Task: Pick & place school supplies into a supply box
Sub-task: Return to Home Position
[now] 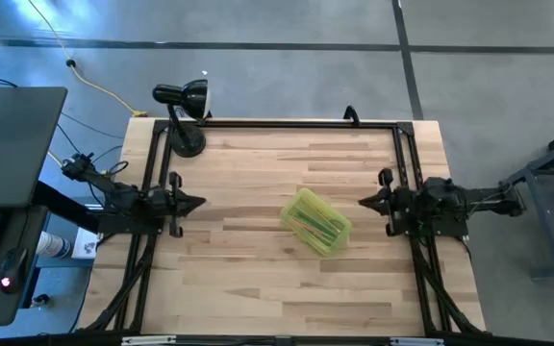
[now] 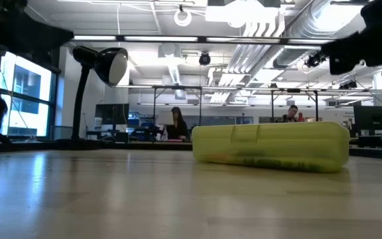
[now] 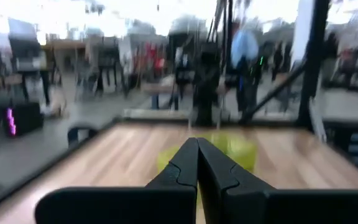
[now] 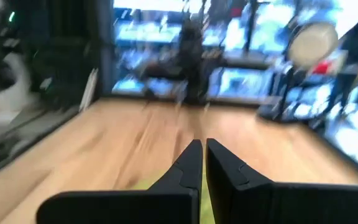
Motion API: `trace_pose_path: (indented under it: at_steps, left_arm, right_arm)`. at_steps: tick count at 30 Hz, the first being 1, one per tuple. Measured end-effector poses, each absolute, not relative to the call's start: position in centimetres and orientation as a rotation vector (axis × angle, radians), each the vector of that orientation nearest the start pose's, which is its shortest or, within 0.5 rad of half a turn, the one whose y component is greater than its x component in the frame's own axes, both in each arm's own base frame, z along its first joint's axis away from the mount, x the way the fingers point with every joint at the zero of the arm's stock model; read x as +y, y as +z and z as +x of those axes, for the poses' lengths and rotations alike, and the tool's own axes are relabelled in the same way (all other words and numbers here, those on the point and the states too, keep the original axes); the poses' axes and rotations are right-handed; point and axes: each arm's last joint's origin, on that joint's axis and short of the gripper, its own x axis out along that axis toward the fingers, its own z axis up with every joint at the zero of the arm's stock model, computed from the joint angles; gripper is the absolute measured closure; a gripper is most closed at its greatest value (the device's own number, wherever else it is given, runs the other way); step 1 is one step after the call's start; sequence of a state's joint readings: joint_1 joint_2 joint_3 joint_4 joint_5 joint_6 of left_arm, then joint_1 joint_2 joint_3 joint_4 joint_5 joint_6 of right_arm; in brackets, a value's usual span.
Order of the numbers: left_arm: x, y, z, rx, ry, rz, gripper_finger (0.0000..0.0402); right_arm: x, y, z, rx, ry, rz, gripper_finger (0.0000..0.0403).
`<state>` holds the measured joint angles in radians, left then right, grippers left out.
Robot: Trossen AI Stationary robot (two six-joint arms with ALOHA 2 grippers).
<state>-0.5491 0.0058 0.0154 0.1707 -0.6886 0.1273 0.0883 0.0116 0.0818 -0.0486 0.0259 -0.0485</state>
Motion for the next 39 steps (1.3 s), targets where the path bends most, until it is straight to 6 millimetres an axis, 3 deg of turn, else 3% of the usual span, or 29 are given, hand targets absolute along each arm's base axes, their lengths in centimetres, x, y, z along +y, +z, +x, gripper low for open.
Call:
trace_pose_path:
  at_steps: [6, 11, 14, 23, 39]
  left_arm:
    - [-3.1, 17.3, 8.7, -0.044, 0.180, -0.016, 0.0365]
    - [-3.1, 17.3, 8.7, -0.044, 0.178, -0.016, 0.0364]
    - [-3.1, 17.2, 8.7, -0.044, 0.178, -0.016, 0.0364]
    - [-3.1, 17.2, 8.7, -0.044, 0.177, -0.016, 0.0364]
    - [-3.1, 17.2, 8.7, -0.043, 0.175, -0.016, 0.0364]
  right_arm:
    - [0.9, 17.6, 9.2, 0.080, 0.153, -0.018, 0.0403]
    - [0.9, 17.6, 9.2, 0.063, 0.161, -0.062, 0.0403]
    - [0.9, 17.0, 9.7, -0.035, 0.160, -0.053, 0.0403]
    - [0.4, 16.8, 9.9, -0.017, -0.012, -0.024, 0.0403]
    - [0.4, 16.7, 9.9, -0.007, -0.004, -0.025, 0.0402]
